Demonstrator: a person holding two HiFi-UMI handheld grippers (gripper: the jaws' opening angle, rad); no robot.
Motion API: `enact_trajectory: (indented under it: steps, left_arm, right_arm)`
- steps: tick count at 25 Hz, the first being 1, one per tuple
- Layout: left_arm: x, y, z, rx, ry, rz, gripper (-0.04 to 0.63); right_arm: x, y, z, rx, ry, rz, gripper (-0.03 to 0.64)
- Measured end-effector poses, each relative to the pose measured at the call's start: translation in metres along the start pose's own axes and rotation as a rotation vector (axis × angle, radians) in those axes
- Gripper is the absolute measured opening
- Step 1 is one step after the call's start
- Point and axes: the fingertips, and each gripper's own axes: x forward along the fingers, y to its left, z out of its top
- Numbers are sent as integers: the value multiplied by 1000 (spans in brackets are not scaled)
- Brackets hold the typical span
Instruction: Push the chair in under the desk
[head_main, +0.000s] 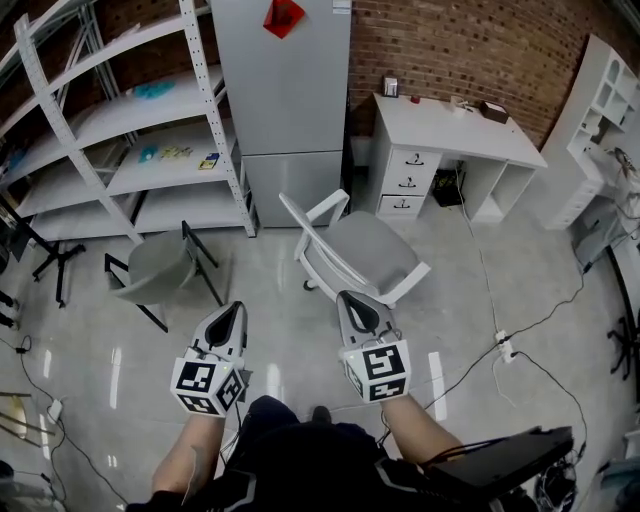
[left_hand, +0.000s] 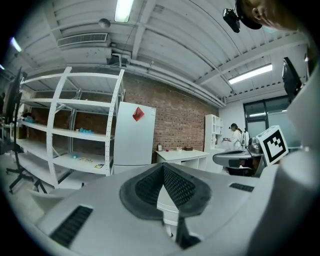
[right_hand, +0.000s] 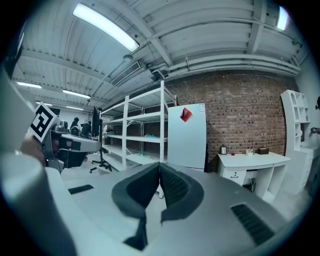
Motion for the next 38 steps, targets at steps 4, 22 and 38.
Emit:
enact_trajectory:
  steps: [4,22,38]
  left_arm:
    - [22,6,6,14,-6,-21,3]
    - [176,81,3,34,39,-205,3]
    - [292,148,-20,144,149,-387,3]
  right_arm:
    - [14,-12,2,-1,3,-19,8]
    - [146,-53,-11,-42,82,-110,9]
    - [242,-80,-55,-14,236,-172,103]
